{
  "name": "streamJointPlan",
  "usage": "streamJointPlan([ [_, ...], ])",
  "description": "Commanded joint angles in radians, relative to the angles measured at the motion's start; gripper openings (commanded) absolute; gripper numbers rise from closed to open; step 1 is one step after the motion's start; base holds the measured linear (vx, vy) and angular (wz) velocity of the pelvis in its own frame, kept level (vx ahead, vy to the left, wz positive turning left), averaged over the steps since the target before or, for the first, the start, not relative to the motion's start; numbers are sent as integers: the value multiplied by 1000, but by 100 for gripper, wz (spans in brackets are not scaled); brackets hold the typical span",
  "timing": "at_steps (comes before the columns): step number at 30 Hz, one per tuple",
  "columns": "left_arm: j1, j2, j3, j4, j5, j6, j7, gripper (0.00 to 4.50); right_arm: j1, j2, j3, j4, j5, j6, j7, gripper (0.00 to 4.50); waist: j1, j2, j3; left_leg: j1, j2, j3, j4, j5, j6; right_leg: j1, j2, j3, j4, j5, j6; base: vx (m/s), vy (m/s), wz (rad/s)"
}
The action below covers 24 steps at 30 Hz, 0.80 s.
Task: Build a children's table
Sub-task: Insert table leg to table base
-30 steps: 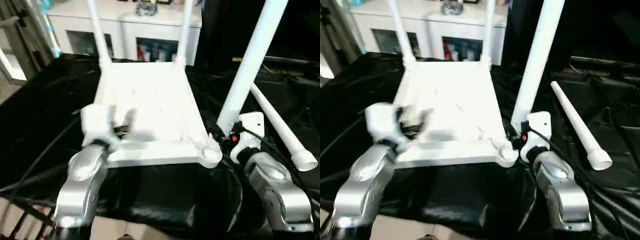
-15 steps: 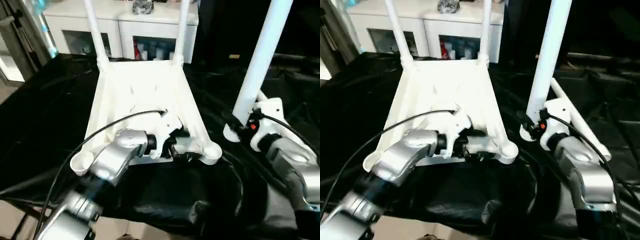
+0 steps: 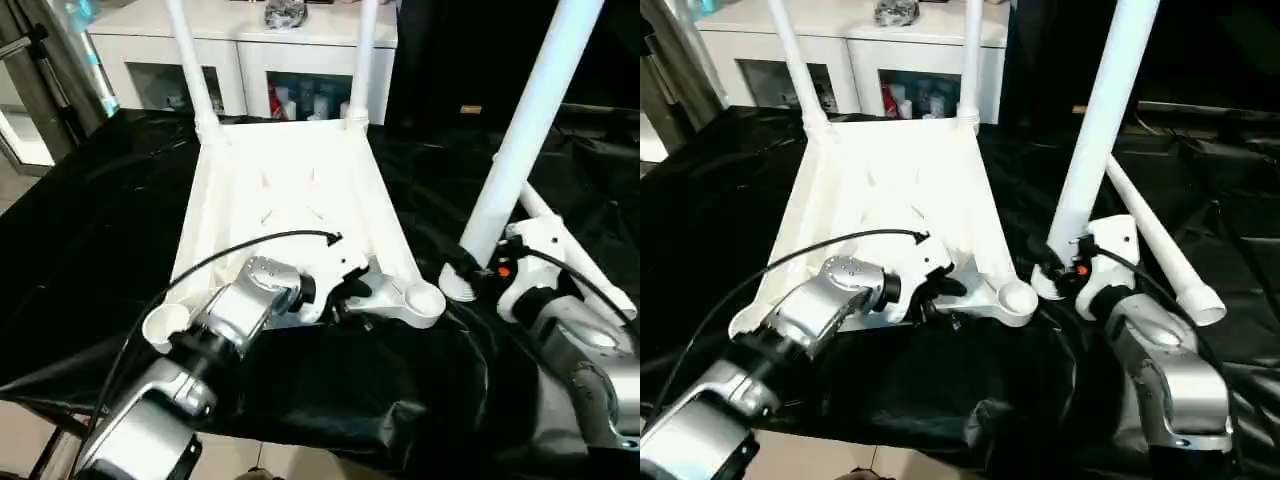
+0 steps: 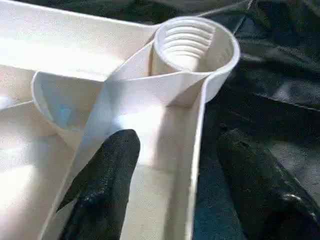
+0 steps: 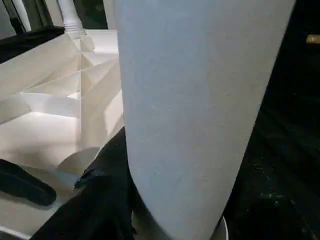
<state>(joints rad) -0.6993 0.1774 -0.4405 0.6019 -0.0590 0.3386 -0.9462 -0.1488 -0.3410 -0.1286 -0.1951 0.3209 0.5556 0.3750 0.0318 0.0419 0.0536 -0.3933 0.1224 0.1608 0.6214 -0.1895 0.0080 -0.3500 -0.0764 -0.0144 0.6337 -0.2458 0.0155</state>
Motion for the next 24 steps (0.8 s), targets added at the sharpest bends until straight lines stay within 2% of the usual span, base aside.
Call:
streamJointPlan([
  [1,-24,-2,-4,32,20,-19,-6,259,11,-1,3,-35,11,12,-7,192,-1,-13,-61,25,95,-35,-86,-177,49,24,-81,33,-80,-10,-291,0,0,0],
  [2,-25,-2,-4,34,20,-20,-7,258,11,-1,3,-35,12,13,-7,192,0,-13,-62,25,95,-35,-85,-169,51,25,-83,33,-78,1,-293,0,0,0],
  [3,-33,-5,-2,55,23,-32,-15,239,14,0,2,-41,13,16,-8,192,1,-9,-62,24,95,-36,-85,-161,55,25,-83,33,-78,15,-295,0,0,0],
  [5,-45,-3,-2,81,27,-46,-34,223,14,1,2,-43,12,18,-7,192,1,-13,-63,23,95,-35,-85,-154,61,26,-83,33,-78,27,-296,0,0,0],
  [6,-53,-2,1,100,28,-60,-43,215,15,-2,3,-44,5,17,-9,192,1,-11,-64,23,96,-35,-85,-147,64,27,-84,33,-77,35,-298,0,0,0],
  [14,-59,0,9,116,26,-78,-87,155,19,-1,7,-45,1,15,-9,192,0,-11,-58,27,100,-35,-93,-211,40,21,-85,35,-84,-39,-299,0,0,0],
  [17,-62,-3,12,129,28,-85,-92,128,18,2,8,-44,0,15,-10,192,0,-12,-58,26,99,-35,-93,-208,38,21,-86,36,-84,-33,-298,0,0,0],
  [19,-63,-3,13,134,29,-87,-98,123,17,3,10,-45,0,15,-11,192,0,-11,-57,26,100,-35,-94,-212,36,20,-86,36,-85,-35,-297,0,0,0],
  [20,-62,-2,13,134,31,-86,-100,123,16,4,10,-45,2,16,-10,192,-1,-14,-57,24,100,-35,-94,-210,37,21,-87,36,-85,-34,-296,0,0,0],
  [24,-57,-1,24,134,24,-79,-106,85,10,10,5,-45,20,24,-3,191,0,-13,-56,26,101,-34,-95,-210,40,18,-88,37,-87,-46,-295,0,0,0],
])
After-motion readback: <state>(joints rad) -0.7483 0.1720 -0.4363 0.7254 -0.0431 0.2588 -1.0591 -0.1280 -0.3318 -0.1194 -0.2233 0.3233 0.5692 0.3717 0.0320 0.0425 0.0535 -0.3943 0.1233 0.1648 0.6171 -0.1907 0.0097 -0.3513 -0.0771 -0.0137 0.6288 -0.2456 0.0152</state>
